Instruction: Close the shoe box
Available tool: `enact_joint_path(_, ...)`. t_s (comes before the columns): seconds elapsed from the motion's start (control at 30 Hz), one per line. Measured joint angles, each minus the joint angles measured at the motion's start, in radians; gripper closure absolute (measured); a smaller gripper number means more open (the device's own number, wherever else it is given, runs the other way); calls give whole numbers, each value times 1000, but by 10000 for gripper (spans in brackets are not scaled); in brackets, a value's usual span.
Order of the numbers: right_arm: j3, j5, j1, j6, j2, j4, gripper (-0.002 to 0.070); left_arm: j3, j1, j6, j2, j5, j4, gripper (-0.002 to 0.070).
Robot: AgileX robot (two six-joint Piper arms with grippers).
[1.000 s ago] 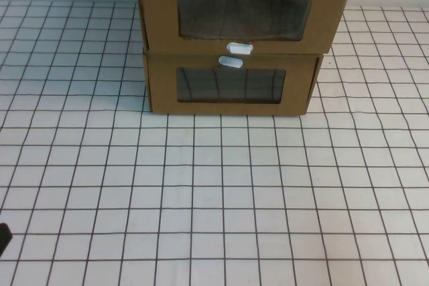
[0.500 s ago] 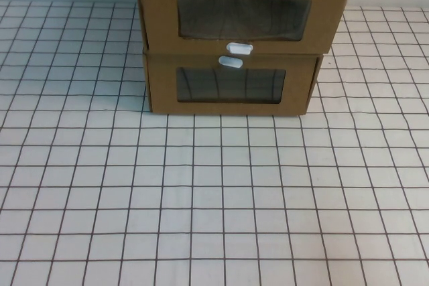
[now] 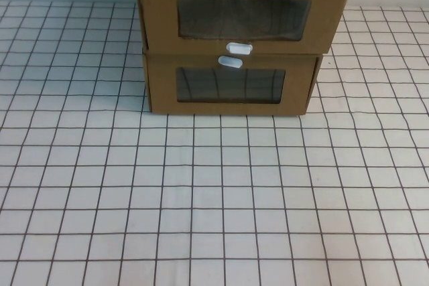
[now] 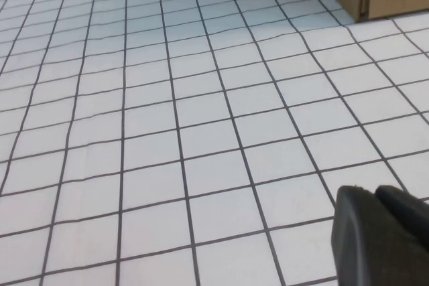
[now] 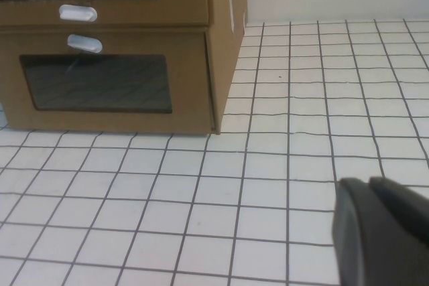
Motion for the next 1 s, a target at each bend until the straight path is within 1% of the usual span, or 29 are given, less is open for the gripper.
enact_joint_path(0.83,0,0,0,0,0,0,691,0,2,0,-2,6,5,677)
enact_joint_path(1.0,10,-10,-11,0,-58,-7,691,0,2,0,-2,6,5,677)
